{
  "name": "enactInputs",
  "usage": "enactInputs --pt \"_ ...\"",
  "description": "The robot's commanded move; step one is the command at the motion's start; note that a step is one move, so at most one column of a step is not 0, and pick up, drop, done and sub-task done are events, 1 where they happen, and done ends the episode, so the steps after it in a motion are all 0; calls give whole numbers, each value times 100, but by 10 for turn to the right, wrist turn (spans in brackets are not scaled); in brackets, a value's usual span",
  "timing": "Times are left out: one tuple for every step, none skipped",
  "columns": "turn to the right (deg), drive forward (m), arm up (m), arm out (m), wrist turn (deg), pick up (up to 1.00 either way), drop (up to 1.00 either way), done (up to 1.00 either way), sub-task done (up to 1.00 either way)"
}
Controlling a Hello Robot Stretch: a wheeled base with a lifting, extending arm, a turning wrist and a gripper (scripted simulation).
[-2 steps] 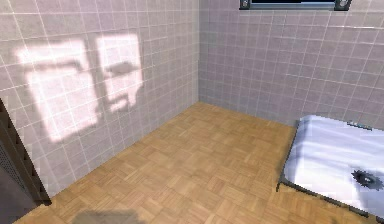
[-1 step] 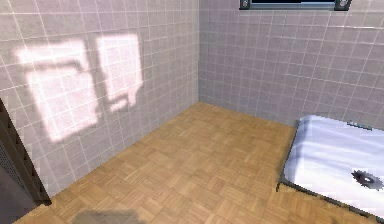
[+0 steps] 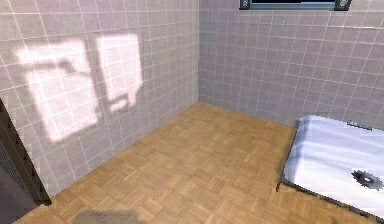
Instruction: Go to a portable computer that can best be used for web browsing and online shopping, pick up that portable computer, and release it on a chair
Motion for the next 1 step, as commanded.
enactInputs --pt "0 0 0 0 0 0 0 100 0"
